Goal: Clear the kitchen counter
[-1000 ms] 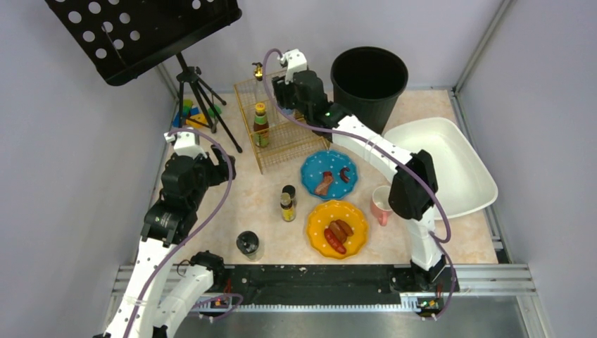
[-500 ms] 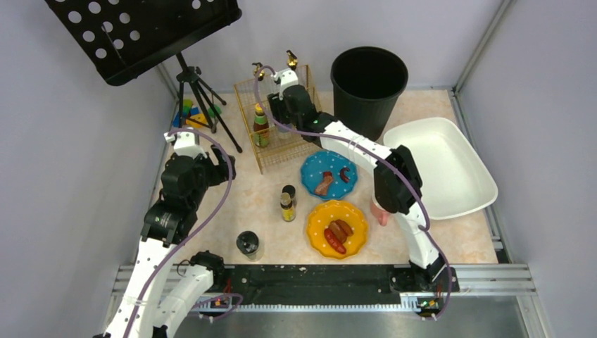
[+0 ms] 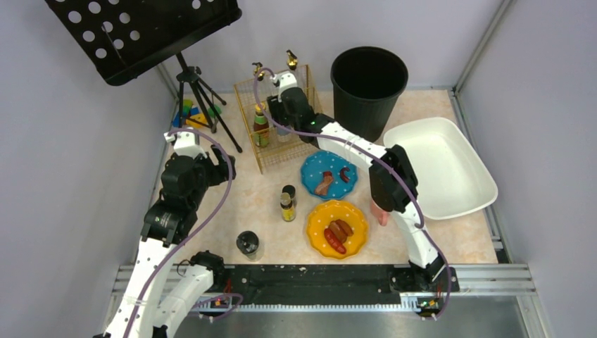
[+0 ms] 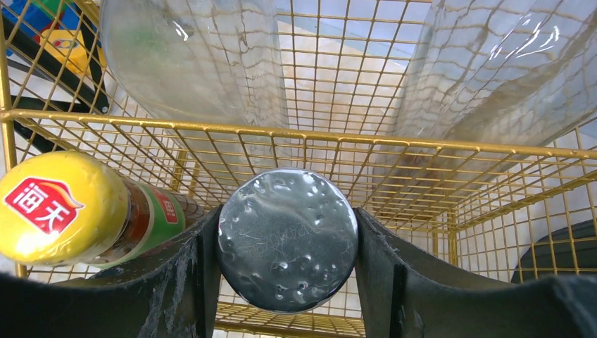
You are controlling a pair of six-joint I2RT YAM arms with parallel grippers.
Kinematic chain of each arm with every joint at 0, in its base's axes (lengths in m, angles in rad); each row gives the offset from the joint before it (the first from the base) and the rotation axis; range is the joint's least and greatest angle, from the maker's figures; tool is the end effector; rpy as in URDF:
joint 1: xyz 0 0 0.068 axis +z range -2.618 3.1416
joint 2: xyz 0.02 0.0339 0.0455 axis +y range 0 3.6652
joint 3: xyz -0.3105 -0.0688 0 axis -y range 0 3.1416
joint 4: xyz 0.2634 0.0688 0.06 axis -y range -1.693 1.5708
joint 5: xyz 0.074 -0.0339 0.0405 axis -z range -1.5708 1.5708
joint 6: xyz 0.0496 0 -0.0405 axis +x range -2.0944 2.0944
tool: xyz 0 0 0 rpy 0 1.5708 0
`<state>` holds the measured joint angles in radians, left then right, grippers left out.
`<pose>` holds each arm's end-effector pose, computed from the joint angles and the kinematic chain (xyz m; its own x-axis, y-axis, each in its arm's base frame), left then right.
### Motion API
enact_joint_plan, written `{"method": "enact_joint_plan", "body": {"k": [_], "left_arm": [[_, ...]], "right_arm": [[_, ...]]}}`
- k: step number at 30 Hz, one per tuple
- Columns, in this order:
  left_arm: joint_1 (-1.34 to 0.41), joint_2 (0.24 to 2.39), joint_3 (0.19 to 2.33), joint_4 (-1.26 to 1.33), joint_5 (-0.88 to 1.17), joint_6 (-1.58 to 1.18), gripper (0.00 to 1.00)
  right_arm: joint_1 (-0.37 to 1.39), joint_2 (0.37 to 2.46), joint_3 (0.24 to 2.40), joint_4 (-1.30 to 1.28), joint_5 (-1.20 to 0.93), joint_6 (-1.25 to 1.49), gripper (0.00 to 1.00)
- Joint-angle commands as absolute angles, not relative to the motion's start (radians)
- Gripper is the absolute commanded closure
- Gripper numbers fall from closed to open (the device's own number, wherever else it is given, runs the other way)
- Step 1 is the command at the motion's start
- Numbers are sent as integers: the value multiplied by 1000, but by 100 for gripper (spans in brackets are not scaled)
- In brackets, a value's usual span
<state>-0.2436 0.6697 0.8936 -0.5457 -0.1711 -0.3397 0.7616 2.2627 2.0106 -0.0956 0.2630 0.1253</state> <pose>0.1346 -0.0248 0.3844 -0.3164 -0.2597 -0.9124 -0.0260 0.9638 -0.2653 0.4451 0.4066 0.3035 -0.3058 -0.1249 -0.9439 -0.4548 0.8901 0.0296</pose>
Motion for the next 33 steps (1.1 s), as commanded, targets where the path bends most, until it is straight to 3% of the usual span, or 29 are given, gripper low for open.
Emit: {"method": "enact_joint_plan", "body": {"k": [1, 20, 24, 33], "left_arm": [[-238, 661, 900, -513, -160, -341, 18], [-237, 672, 901, -517, -179, -339, 18], [-236, 674, 900, -516, -184, -339, 18], [-236, 665, 901, -516, -184, -339, 18]], "right_arm": [[760, 2246, 2059, -29, 271, 150, 61], [761, 1964, 1814, 59, 261, 120, 15], [768, 1895, 1771, 32, 219, 120, 13], [857, 1598, 1424, 88, 26, 52, 13]]}}
